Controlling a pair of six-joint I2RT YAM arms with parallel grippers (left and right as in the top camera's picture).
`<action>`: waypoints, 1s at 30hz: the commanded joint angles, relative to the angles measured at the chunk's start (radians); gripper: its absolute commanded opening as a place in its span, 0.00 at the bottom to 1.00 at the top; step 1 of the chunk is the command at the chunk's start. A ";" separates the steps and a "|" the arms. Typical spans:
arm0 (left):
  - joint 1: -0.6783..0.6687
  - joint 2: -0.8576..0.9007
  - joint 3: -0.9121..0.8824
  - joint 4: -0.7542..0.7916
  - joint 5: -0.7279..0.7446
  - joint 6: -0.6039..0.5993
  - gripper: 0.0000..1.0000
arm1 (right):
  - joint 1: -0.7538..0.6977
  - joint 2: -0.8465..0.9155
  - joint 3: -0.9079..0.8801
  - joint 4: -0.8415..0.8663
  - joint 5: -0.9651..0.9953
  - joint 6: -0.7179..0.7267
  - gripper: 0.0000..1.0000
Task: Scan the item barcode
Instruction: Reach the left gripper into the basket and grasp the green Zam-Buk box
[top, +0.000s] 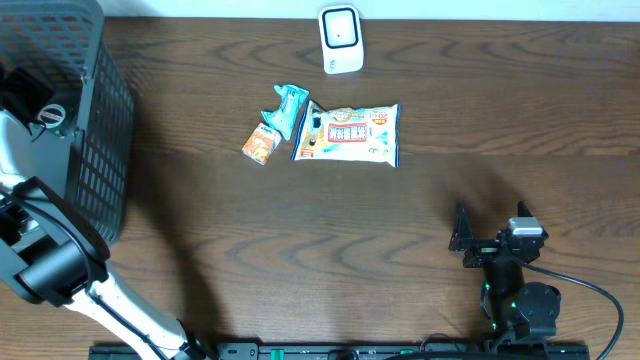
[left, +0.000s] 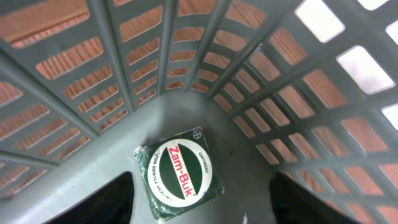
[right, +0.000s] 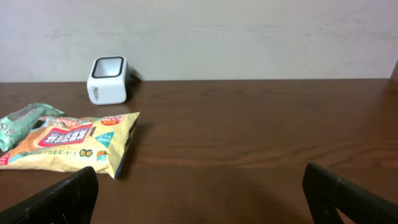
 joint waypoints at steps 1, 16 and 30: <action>-0.007 0.047 -0.005 0.011 -0.031 0.012 0.72 | -0.006 -0.003 -0.002 -0.004 0.001 0.006 0.99; -0.111 0.152 -0.006 0.026 -0.346 0.078 0.72 | -0.006 -0.003 -0.002 -0.004 0.001 0.006 0.99; -0.120 0.234 -0.006 0.086 -0.435 0.052 0.73 | -0.006 -0.003 -0.002 -0.004 0.001 0.006 0.99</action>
